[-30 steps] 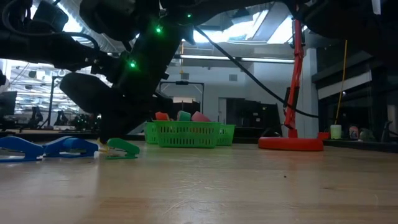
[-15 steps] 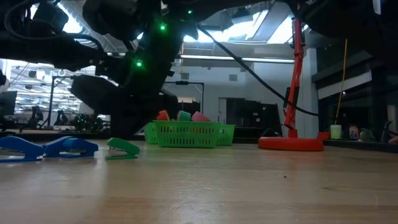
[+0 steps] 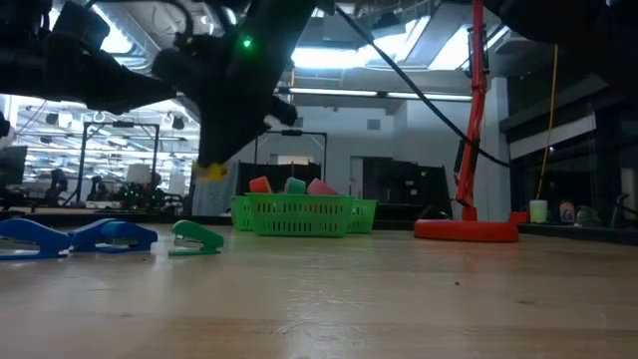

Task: Pick and place Stapler, Stapler remover, tape
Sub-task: Put the yellow stapler into the left green bin

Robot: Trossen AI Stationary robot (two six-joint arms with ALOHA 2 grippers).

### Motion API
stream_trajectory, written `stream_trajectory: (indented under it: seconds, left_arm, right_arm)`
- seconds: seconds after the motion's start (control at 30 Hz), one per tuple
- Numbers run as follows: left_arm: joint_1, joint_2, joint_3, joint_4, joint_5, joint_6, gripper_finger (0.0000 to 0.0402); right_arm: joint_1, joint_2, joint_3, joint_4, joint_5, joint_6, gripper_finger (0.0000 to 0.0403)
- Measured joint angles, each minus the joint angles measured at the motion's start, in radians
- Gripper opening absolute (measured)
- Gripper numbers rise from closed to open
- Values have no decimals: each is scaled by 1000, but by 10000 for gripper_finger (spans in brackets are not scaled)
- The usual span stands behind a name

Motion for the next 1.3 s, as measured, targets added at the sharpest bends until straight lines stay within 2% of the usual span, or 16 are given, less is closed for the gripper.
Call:
stream_trajectory:
  seconds: [0.57, 1.07, 1.3]
  left_arm:
    - [0, 0, 0, 3, 0, 0, 127]
    - [0, 0, 0, 3, 0, 0, 127]
    - [0, 0, 0, 3, 0, 0, 128]
  right_arm:
    - [-124, -85, 20, -20, 4, -93, 83]
    - [-314, -90, 21, 34, 3, -89, 83]
    - [-379, -83, 8, 68, -27, -13, 83]
